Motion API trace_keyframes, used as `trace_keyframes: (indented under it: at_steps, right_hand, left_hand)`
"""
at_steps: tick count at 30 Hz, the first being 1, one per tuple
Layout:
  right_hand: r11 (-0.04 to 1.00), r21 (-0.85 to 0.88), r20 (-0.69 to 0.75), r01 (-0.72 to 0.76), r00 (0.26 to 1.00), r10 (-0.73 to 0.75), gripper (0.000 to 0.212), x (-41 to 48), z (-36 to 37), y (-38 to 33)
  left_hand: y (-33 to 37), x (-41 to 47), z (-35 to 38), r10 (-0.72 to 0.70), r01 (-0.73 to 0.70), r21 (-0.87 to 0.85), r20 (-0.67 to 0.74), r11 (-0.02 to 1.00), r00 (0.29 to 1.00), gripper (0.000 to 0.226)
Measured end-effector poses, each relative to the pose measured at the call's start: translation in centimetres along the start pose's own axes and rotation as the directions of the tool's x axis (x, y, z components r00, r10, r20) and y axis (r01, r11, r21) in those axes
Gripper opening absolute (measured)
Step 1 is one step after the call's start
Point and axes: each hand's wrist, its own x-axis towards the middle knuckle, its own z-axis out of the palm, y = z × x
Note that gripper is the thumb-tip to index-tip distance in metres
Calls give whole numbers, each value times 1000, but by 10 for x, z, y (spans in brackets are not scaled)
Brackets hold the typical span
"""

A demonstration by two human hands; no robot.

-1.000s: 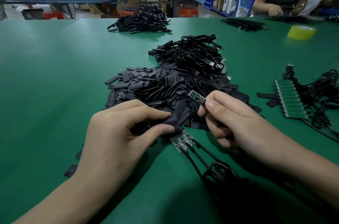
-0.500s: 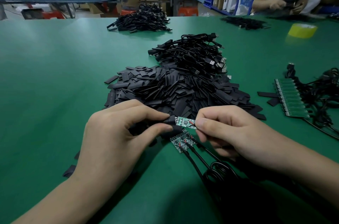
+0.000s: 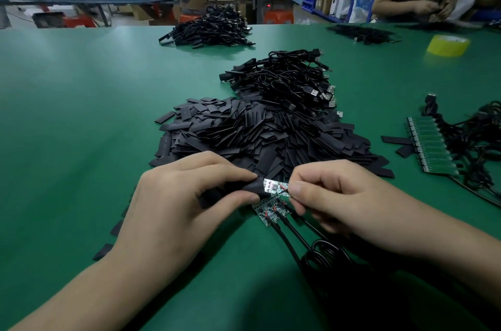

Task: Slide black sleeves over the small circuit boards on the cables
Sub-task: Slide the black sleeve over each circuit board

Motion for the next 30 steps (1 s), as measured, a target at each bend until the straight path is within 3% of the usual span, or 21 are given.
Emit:
trace_keyframes:
  at_steps: [2, 8, 10, 13, 15, 30]
  right_hand:
    - [976, -208, -41, 59, 997, -69, 32, -1, 1, 0]
    - [939, -328, -67, 107, 988, -136, 30, 0, 0, 0]
    - [965, -248, -29, 80, 996, -90, 32, 0, -2, 2]
    - [998, 62, 77, -14, 997, 10, 32, 1, -4, 4]
    - [986, 160, 127, -41, 992, 21, 31, 2, -3, 4]
    - [998, 62, 50, 8, 999, -12, 31, 2, 1, 5]
  left_hand:
    - [-1, 0, 0, -14, 14, -4, 13, 1000, 1000, 21]
    - [-1, 0, 0, 5, -5, -1, 51, 1000, 999, 21]
    - [-1, 1, 0, 25, -25, 7, 41, 1000, 999, 20]
    - [0, 1, -3, 47, -47, 21, 24, 999, 999, 20]
    - [2, 0, -3, 59, -60, 31, 27, 998, 998, 20]
    - [7, 2, 3, 86, -76, -98, 98, 992, 991, 26]
